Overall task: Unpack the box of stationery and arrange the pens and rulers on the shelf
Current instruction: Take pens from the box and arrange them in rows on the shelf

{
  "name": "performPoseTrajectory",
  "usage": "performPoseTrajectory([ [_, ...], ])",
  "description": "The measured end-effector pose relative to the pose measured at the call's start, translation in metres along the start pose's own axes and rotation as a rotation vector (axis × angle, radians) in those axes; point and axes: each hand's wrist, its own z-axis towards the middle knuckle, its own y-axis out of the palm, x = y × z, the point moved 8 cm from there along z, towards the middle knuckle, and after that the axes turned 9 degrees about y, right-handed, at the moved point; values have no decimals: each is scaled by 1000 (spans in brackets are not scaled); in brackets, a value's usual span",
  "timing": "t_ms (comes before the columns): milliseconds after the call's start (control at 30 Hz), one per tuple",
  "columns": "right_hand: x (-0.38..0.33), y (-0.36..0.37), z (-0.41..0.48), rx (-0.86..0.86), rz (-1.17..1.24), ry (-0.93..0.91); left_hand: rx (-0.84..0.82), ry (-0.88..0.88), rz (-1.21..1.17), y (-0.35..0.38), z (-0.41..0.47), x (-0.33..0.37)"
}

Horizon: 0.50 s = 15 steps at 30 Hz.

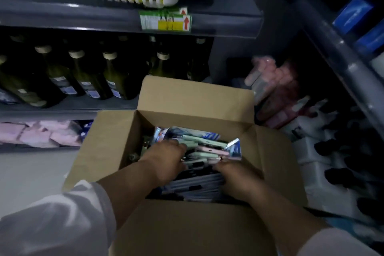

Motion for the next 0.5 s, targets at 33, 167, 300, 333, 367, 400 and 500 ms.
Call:
performPoseTrajectory([
  [33, 0, 7, 5, -7, -11, -17, -18, -2, -17, 9, 3, 0],
  [167, -4, 24, 14, -2, -175, -48, -19, 15, -59, 29, 10, 4],
  [300, -5, 20, 19, 10, -251, -45, -131, 33, -52, 51, 10, 13],
  [333, -4, 18, 21, 9, -252, -49, -161, 28, -49, 57, 10, 14],
  [367, -2, 17, 23, 9, -237, -53, -182, 21, -51, 61, 11, 14],
  [400, -1, 17, 25, 11, -217, -55, -194, 17, -51, 63, 11, 14],
  [500, 1, 20, 26, 31, -230, -70, -214, 33, -25, 69, 15, 16],
])
